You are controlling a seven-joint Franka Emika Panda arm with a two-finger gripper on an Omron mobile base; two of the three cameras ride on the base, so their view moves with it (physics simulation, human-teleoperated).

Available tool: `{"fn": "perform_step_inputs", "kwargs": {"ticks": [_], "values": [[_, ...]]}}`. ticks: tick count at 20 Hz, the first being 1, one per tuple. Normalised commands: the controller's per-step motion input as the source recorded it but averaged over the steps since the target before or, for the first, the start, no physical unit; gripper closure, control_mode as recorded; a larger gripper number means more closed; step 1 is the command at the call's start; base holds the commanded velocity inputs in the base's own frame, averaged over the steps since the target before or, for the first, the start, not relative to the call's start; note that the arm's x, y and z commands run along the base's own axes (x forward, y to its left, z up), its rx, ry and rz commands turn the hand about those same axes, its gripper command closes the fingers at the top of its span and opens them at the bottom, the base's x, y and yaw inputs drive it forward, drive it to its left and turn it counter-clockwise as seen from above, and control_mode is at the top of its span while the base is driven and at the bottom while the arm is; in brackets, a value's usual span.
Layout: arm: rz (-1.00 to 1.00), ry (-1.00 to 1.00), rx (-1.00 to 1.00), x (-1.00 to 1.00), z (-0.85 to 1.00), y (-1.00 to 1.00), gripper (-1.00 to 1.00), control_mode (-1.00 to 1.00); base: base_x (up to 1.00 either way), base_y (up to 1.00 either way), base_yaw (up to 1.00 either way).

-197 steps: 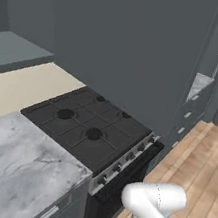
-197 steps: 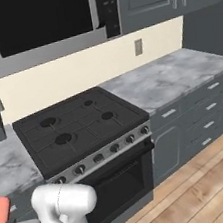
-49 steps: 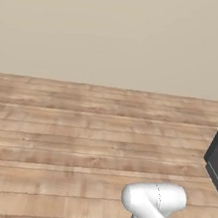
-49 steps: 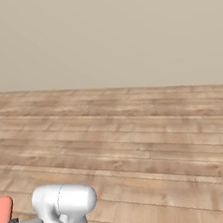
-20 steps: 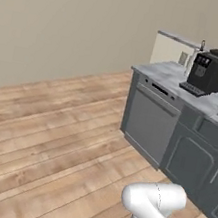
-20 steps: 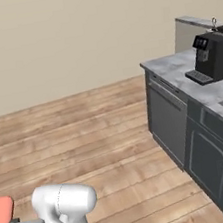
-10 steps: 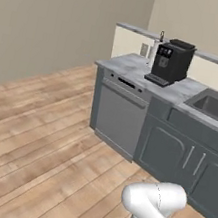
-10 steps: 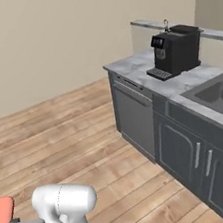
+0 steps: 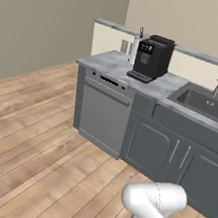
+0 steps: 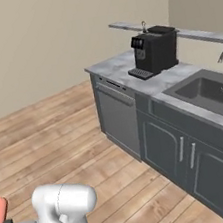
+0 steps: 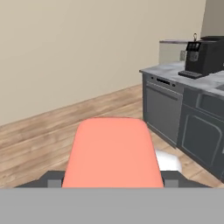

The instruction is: Locate and retrieve the bar soap and bar soap from the cabinet. Place them next to the sink.

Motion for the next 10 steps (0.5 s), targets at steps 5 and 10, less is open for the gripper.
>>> {"fn": "perform_step_inputs", "kwargs": {"ticks": [5,10], "values": [[0.0,0.0,0.0,0.0,0.0,0.0,1.0,1.0,0.08,0.04,-0.13],[0.0,0.0,0.0,0.0,0.0,0.0,1.0,1.0,0.33,0.47,-0.2]]}}
